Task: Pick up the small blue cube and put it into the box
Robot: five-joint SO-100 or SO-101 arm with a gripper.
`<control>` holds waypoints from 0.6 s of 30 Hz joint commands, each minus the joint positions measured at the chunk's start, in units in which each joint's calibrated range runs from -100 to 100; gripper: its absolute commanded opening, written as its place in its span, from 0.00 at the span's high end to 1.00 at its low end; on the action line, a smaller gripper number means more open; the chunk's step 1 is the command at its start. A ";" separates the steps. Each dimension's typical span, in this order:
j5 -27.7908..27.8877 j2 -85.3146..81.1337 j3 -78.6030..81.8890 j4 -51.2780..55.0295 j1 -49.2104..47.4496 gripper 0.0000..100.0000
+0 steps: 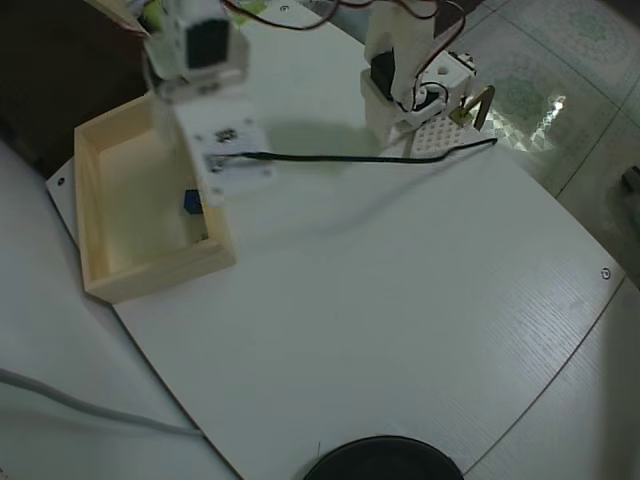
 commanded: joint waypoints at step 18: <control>1.91 -36.80 39.82 -16.56 0.11 0.84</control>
